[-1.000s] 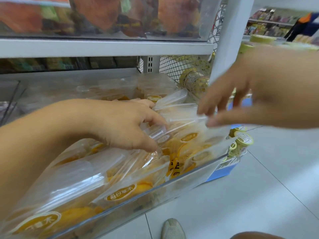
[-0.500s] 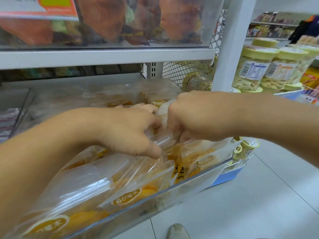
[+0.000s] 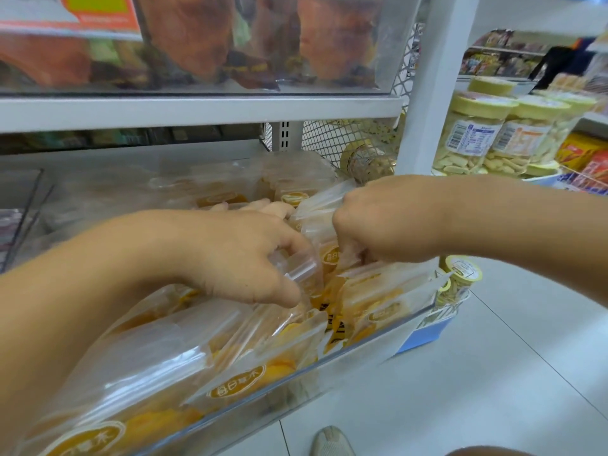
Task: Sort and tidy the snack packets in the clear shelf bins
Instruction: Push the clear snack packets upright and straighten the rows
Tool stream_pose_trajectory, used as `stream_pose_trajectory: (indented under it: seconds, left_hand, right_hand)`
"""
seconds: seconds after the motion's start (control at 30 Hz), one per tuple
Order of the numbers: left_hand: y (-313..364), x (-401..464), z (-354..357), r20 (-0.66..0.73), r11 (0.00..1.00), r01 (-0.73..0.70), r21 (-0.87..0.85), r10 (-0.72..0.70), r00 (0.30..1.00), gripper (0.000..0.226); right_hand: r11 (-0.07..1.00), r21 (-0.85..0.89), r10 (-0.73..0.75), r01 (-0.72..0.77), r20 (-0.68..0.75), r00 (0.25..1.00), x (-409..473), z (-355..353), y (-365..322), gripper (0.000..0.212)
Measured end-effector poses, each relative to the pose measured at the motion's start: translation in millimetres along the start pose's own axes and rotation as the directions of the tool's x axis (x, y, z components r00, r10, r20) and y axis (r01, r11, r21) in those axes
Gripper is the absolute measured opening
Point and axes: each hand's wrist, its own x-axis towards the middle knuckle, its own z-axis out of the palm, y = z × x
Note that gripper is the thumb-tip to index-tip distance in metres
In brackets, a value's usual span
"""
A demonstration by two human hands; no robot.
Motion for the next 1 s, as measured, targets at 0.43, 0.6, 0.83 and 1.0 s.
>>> stream_pose_trajectory:
  seconds: [0.43, 0.6, 0.83, 1.0]
  left_hand:
    - [-8.6, -7.6, -6.0, -0.071, 0.991, -0.102, -0.081, 0.096, 0.993, 0.031]
    - [-15.8, -28.4, -2.3, -0.178, 0.991, -0.111, -0.073, 0.097, 0.979, 0.063]
    - [-67.8, -43.2, 5.0, -0.471, 0.966, 0.235, -0.103, -0.256, 0.844, 0.064]
    - [-90.8, -40.5, 9.9, -0.428, 0.923, 0.352, -0.157, -0.385, 0.818, 0.065]
  right_hand:
    - [0.958, 0.228, 0.15, -0.171, 0.104, 0.983, -58.9, 2.1, -52.6, 0.104]
    - [0.788, 0.595, 0.118, -0.159, 0.108, 0.987, -56.2, -36.5, -43.9, 0.101]
    - [0.907, 0.417, 0.08, -0.059, -0.032, 0.996, 61.3, -32.9, -62.7, 0.047]
    - [0.879, 0.463, 0.135, -0.112, -0.017, 0.991, 101.6, -41.9, -44.2, 0.055]
